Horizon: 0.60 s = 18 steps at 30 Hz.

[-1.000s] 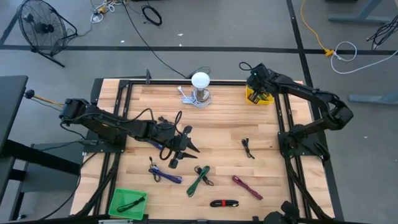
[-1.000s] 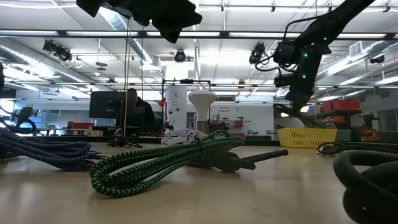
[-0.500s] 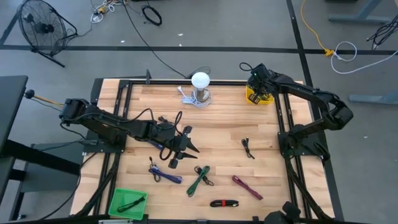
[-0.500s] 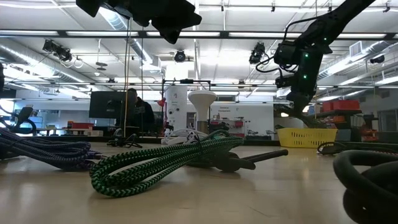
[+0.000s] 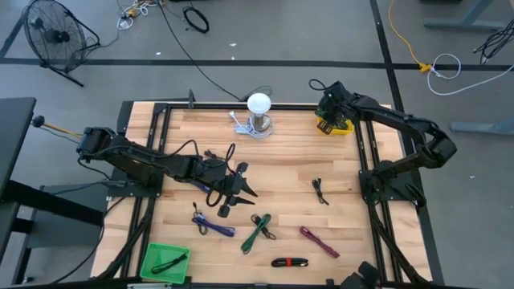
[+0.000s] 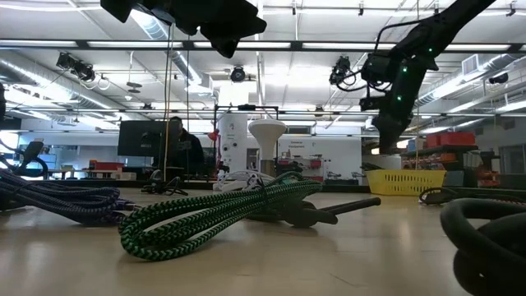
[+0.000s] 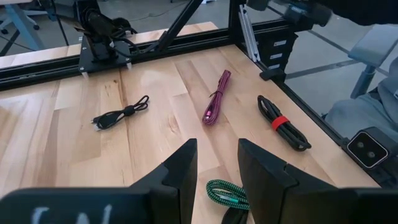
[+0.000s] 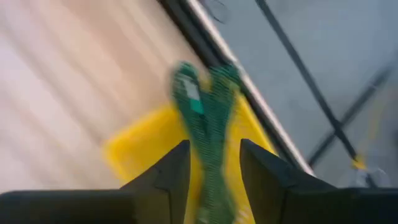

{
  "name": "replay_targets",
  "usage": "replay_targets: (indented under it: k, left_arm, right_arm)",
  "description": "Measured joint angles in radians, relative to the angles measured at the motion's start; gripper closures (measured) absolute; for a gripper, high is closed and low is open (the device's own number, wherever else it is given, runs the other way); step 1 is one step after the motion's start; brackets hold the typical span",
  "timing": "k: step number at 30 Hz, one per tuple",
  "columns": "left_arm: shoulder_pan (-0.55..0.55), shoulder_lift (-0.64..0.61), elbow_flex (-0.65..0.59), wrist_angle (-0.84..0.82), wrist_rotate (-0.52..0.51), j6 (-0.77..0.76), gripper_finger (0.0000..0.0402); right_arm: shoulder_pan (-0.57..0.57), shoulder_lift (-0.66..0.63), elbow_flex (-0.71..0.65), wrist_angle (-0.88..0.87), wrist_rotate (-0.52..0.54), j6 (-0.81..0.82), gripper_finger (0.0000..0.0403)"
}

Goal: Pick & Place USB Port
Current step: Put the black USB cable into the green bin

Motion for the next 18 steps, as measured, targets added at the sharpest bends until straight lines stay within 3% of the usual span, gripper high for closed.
replay_targets:
  k: [7, 12, 15, 18]
  left_arm:
    - [0.0, 0.0, 0.0, 0.0, -0.031, 0.0, 0.0282]
    - [0.0, 0.0, 0.0, -0.009, -0.064, 0.001, 0.0282]
    - [0.0, 0.0, 0.0, -0.069, -0.127, 0.008, 0.0282]
    - [0.001, 0.0, 0.0, -0.133, -0.238, 0.011, 0.0282]
  right_arm:
    - [0.089, -0.05, 0.0, 0.007, -0.061, 0.028, 0.0266]
    - [0.181, -0.098, 0.0, 0.017, -0.278, 0.074, 0.0268]
    - [0.24, -0.12, 0.0, 0.031, -0.377, 0.08, 0.0268]
    - [0.299, -0.129, 0.0, 0.054, -0.409, 0.084, 0.0268]
